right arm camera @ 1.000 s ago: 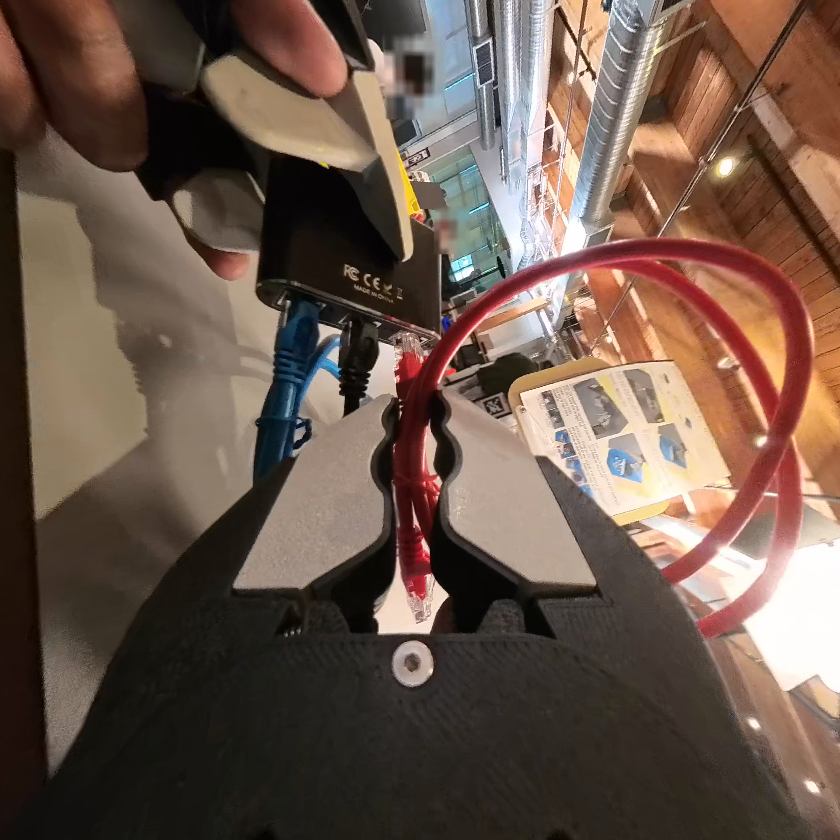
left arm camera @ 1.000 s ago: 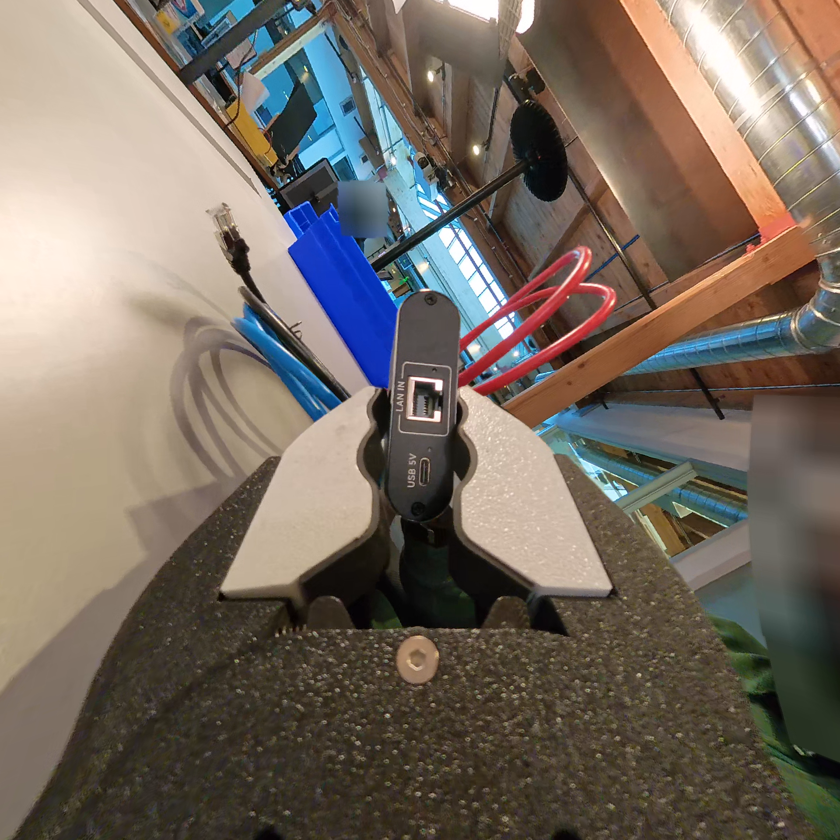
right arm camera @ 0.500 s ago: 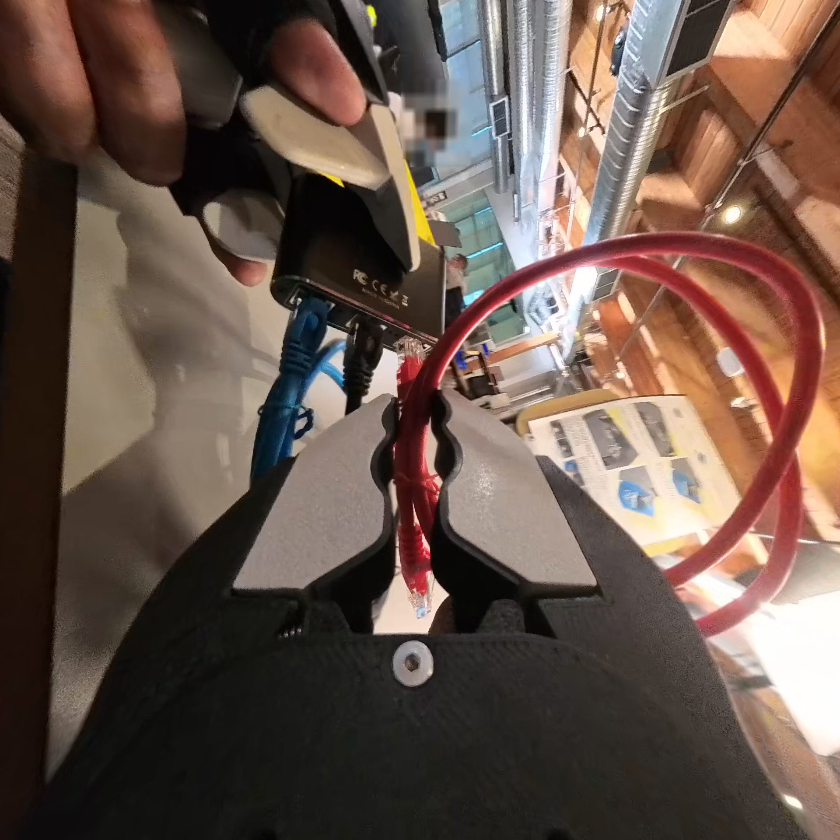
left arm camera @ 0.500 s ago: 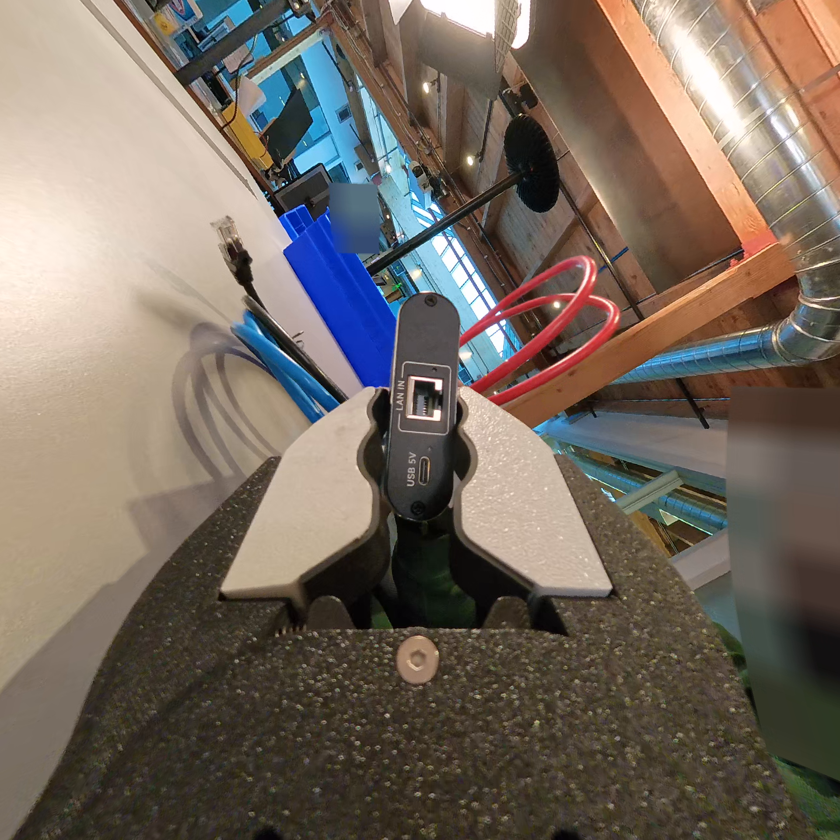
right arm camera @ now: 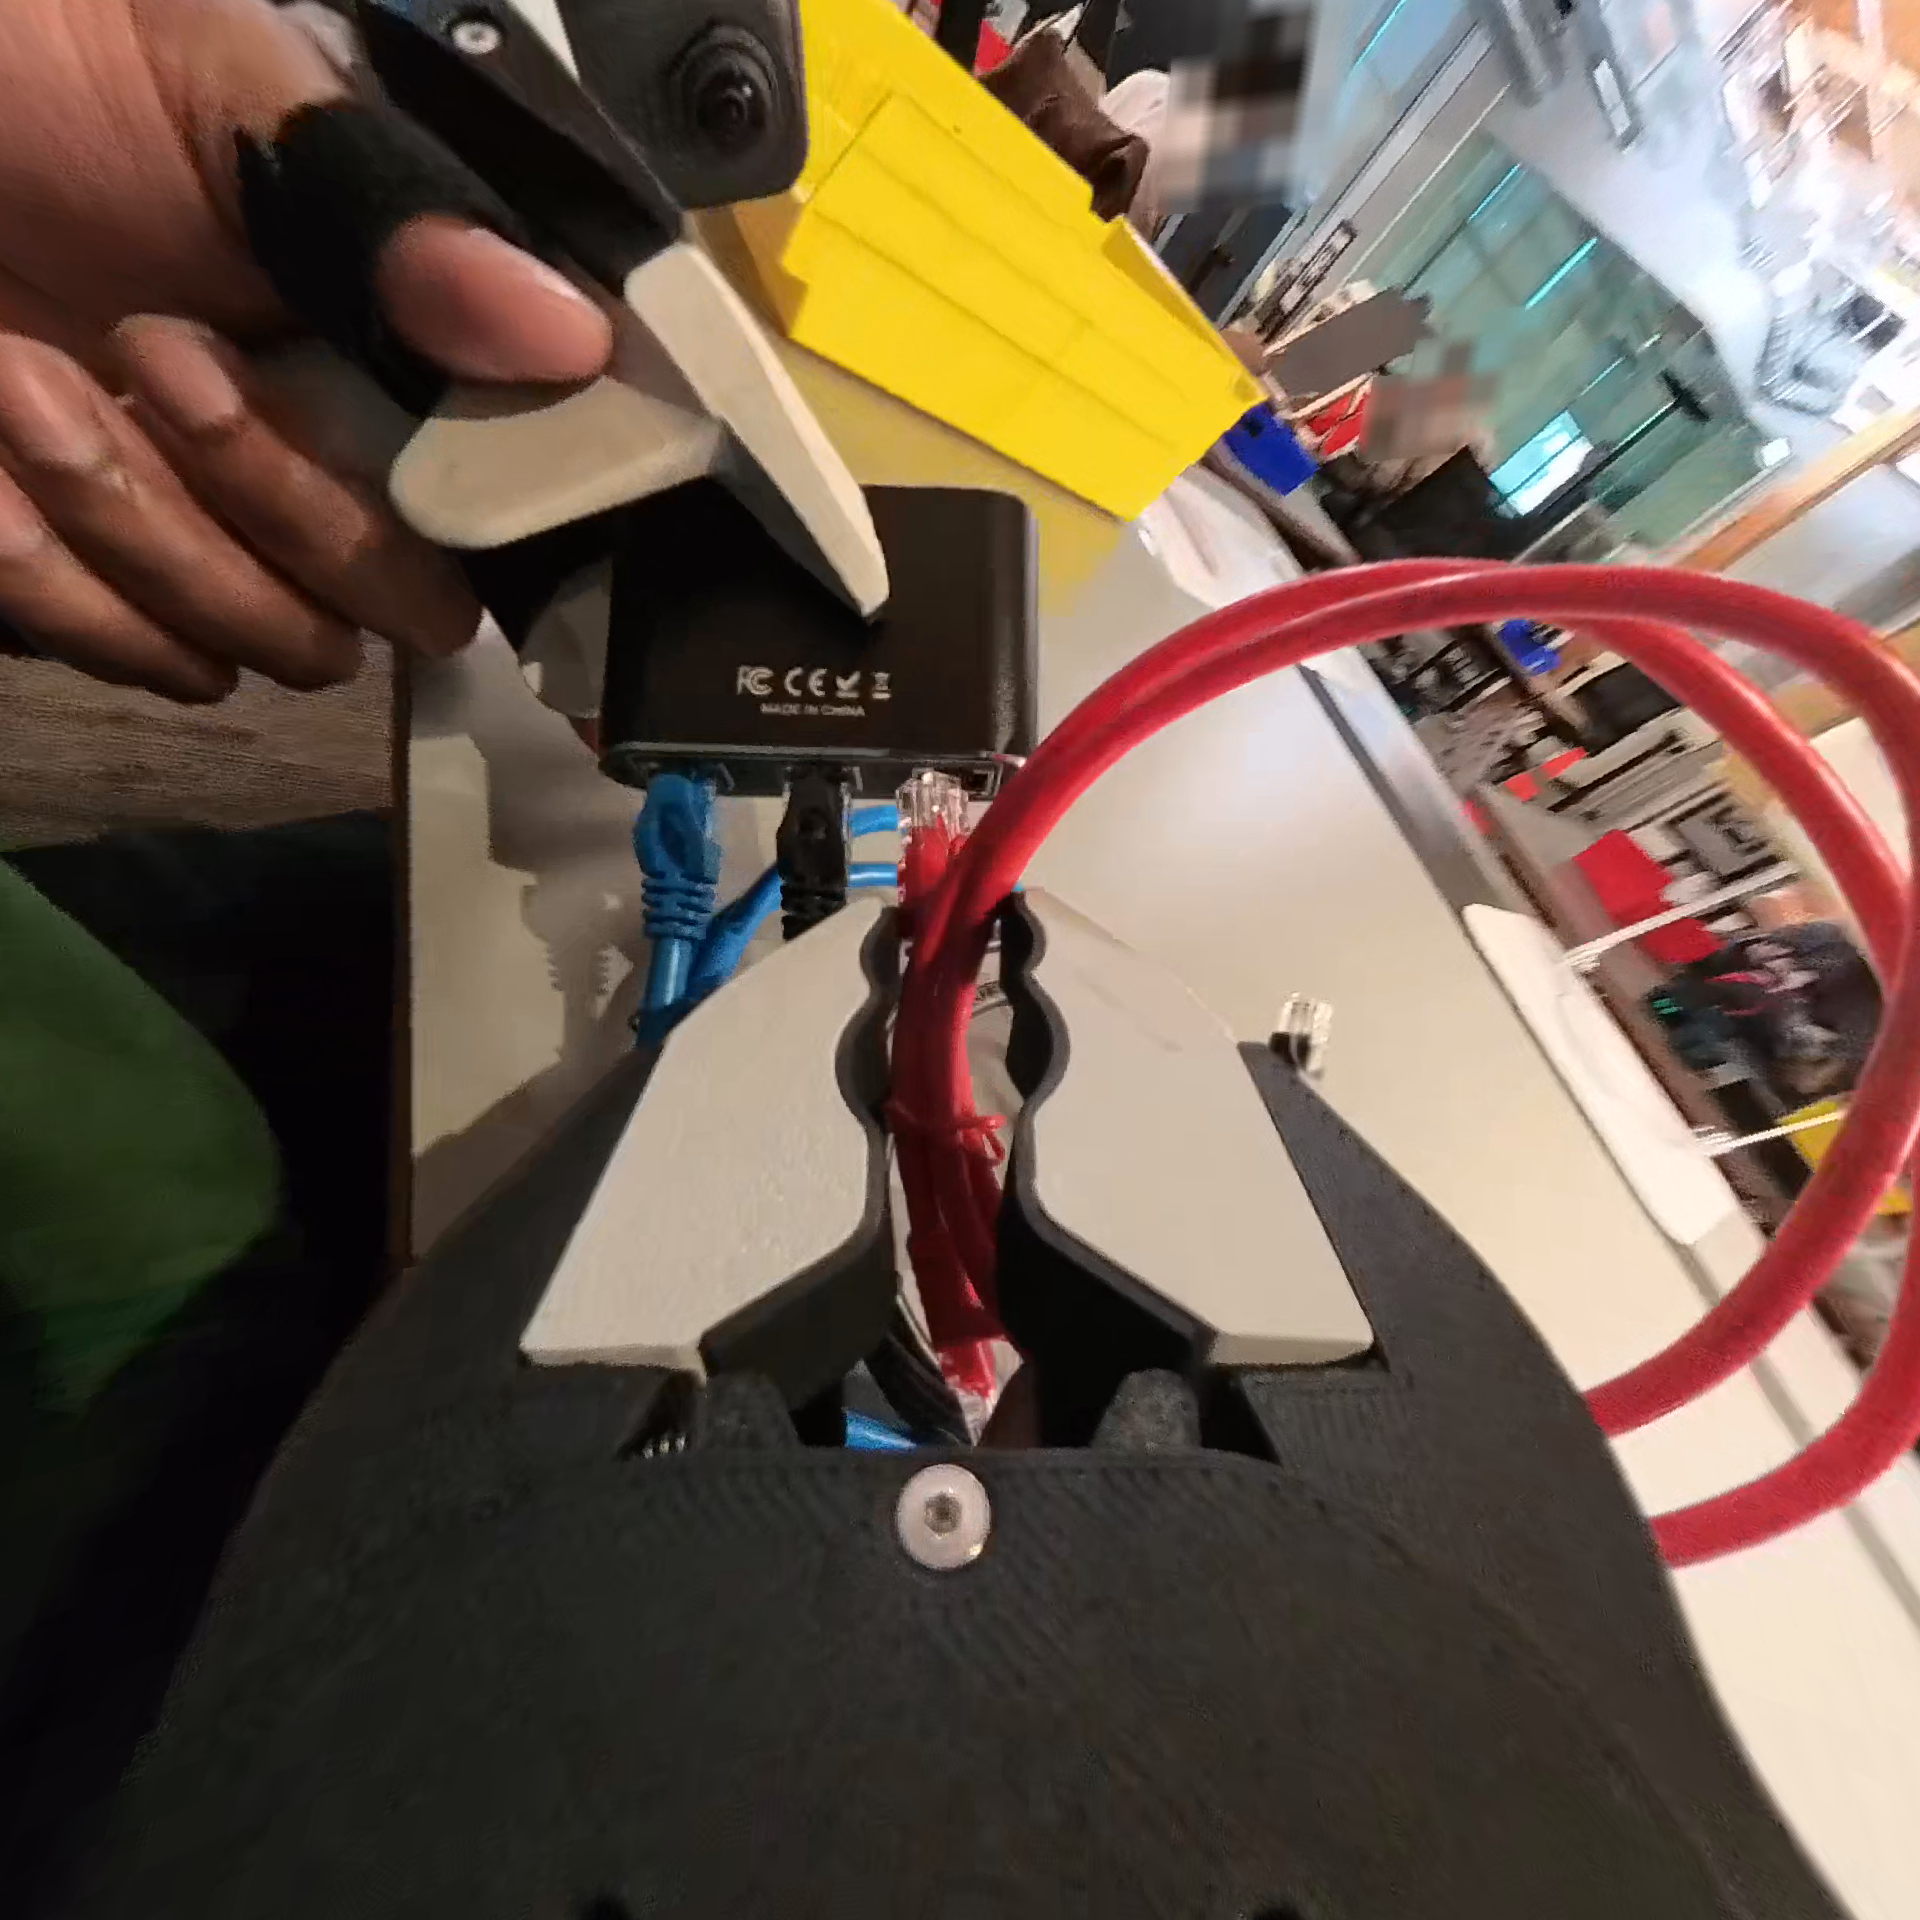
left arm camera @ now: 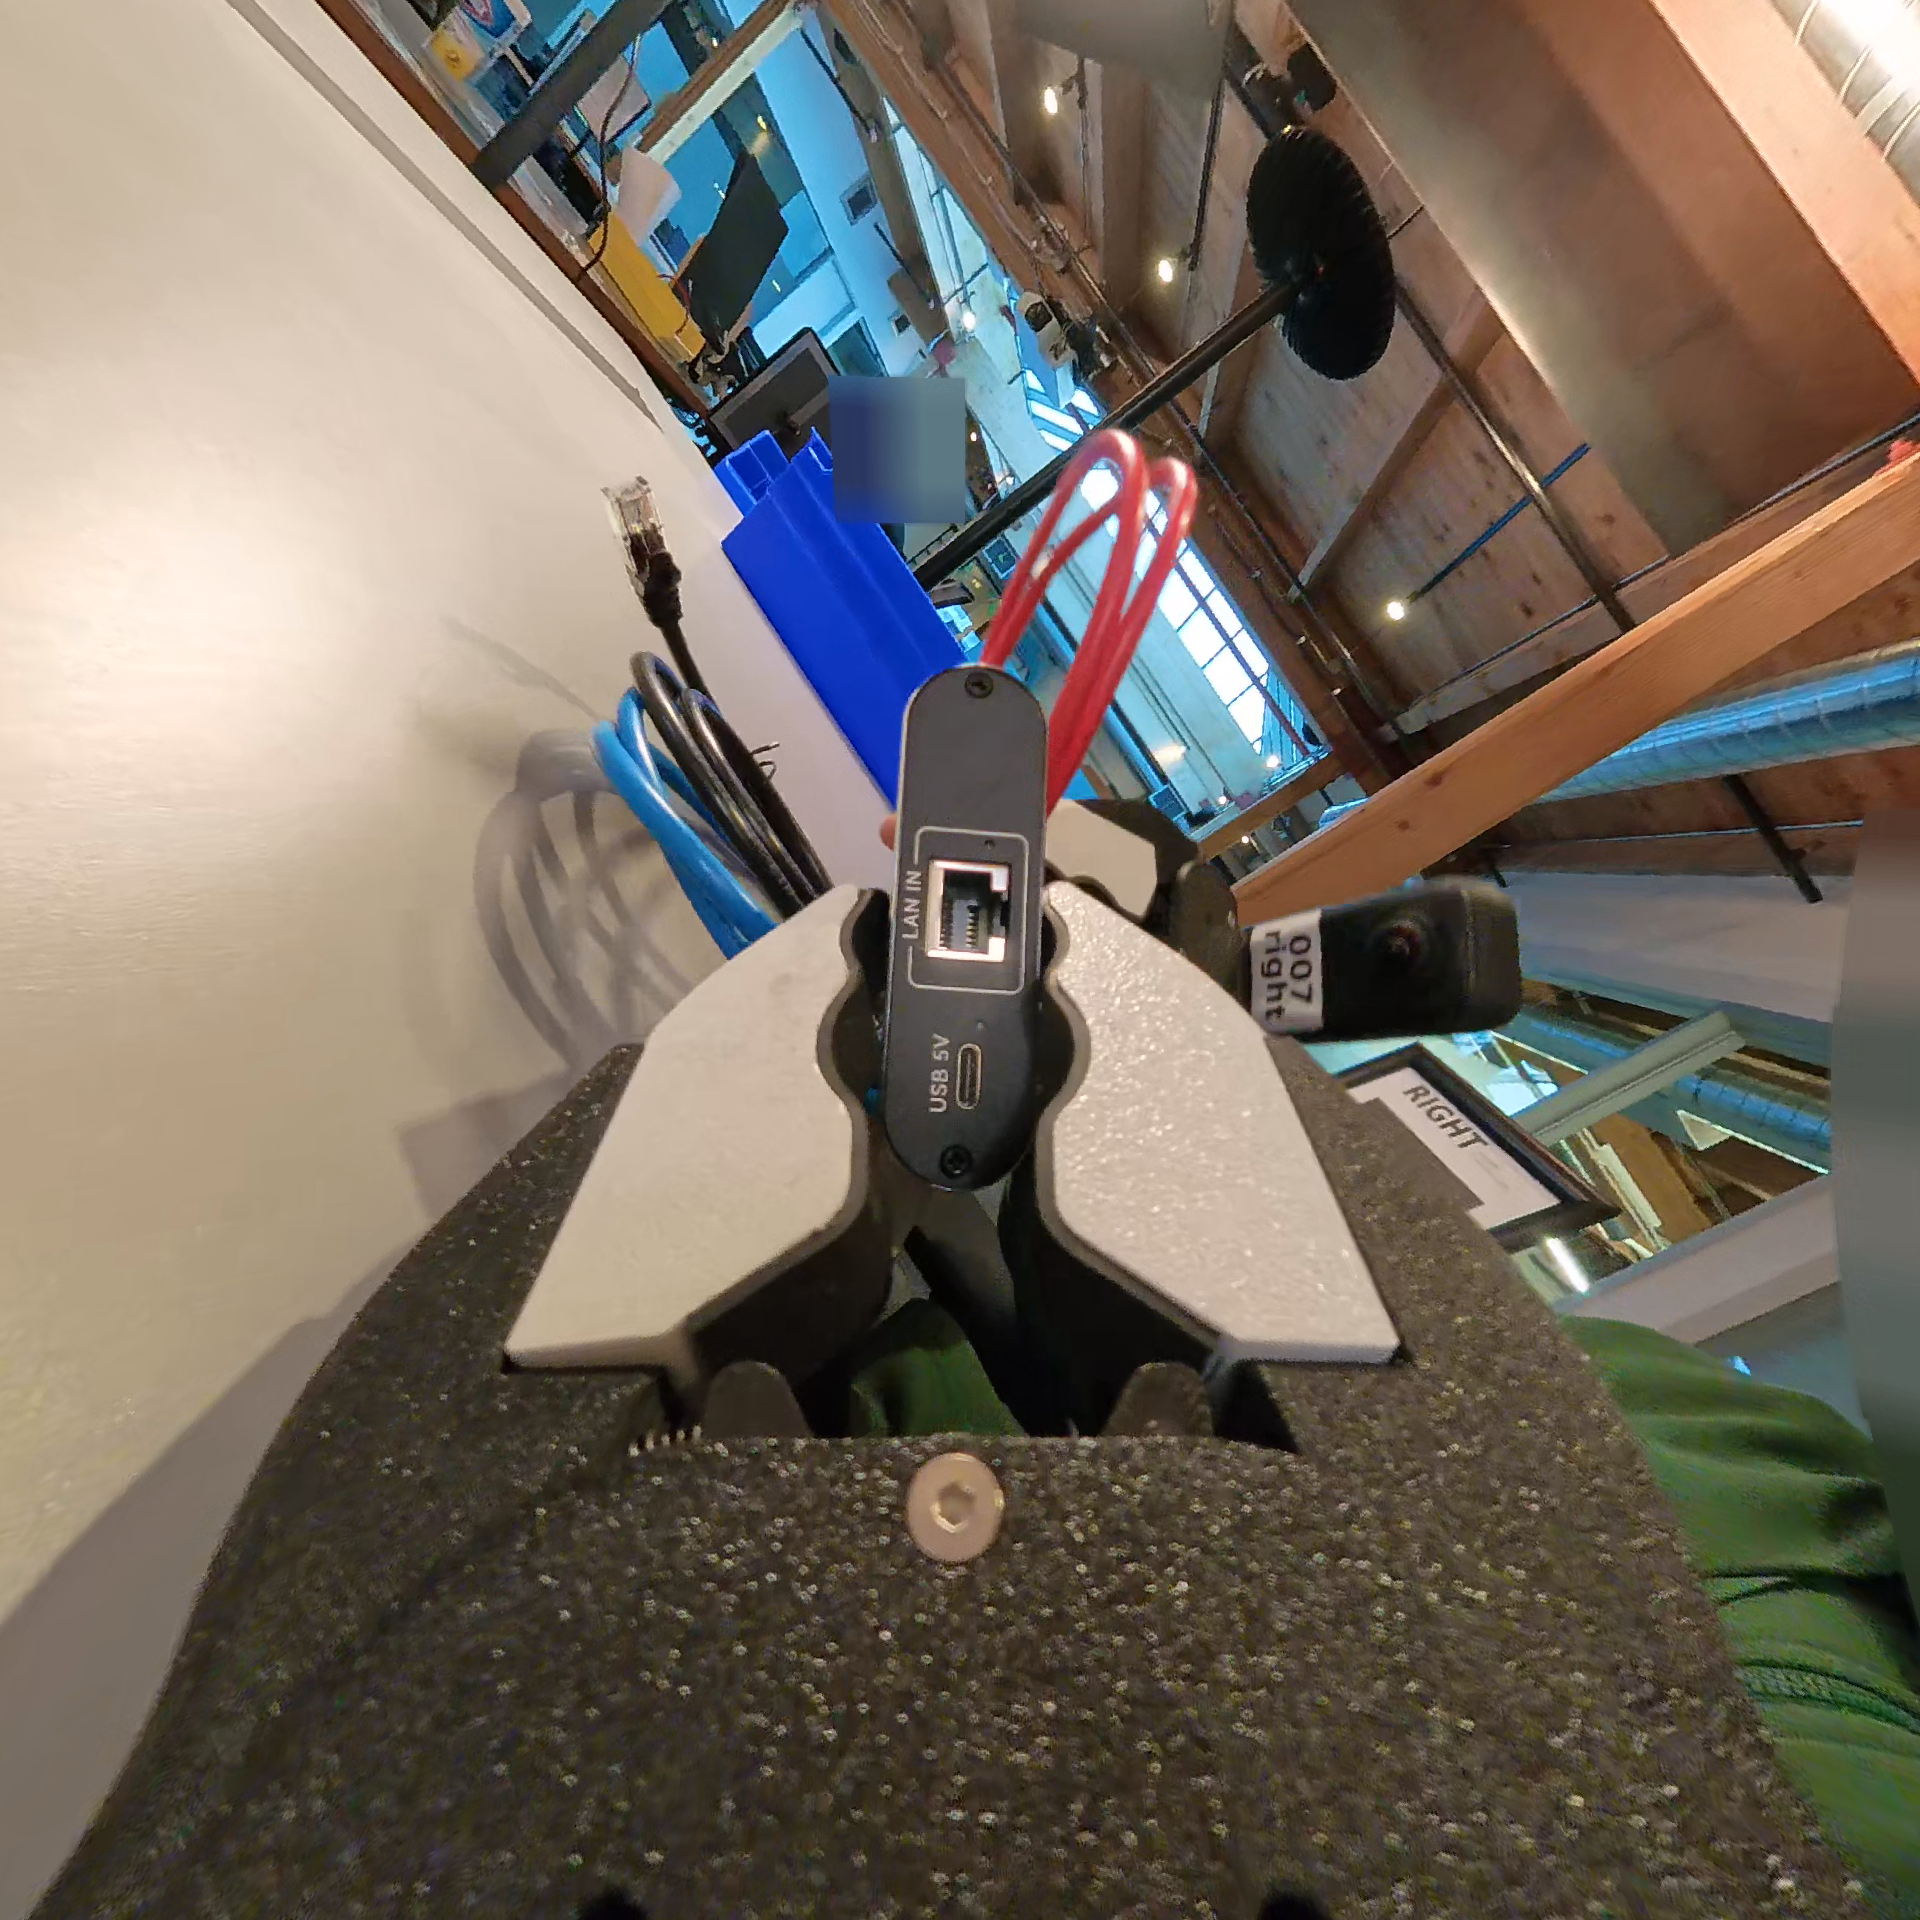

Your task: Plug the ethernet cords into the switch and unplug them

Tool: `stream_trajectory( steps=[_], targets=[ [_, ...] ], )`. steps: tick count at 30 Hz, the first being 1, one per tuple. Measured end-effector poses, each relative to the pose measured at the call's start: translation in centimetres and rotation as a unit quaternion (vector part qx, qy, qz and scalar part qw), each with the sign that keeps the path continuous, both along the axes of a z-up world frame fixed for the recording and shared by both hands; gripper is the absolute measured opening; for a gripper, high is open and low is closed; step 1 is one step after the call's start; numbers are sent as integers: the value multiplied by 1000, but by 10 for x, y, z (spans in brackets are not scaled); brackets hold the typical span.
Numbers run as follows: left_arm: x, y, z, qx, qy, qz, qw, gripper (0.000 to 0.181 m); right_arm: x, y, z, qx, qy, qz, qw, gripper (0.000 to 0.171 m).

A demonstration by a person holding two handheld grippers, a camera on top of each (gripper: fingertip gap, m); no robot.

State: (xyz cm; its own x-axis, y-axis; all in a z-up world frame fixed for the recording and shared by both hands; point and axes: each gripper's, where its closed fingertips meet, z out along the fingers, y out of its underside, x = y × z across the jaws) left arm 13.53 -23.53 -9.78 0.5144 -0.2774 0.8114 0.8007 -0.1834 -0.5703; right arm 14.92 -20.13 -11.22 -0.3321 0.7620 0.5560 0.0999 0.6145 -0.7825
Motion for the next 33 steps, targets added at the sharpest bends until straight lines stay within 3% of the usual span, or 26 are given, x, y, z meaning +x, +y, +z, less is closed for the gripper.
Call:
stream_trajectory(
  steps=[8,11,17,24,33],
  targets=[
    [0,1,-1,-1,7,-1,1000,27,-3,-1,-9,-123,-146,41,981,21],
    [-2,1,-1,-1,-1,3,1000,26,-6,0,-7,-137,-154,45,977,19],
    [-5,0,-1,4,-30,8,1000,27,-8,2,0,-19,-36,-9,999,16],
    [0,-2,1,1,-51,8,999,27,-4,3,8,135,63,-39,988,16],
    [-2,-1,-8,-5,-74,20,997,28,-5,6,4,231,70,-110,964,16]
  ],
)
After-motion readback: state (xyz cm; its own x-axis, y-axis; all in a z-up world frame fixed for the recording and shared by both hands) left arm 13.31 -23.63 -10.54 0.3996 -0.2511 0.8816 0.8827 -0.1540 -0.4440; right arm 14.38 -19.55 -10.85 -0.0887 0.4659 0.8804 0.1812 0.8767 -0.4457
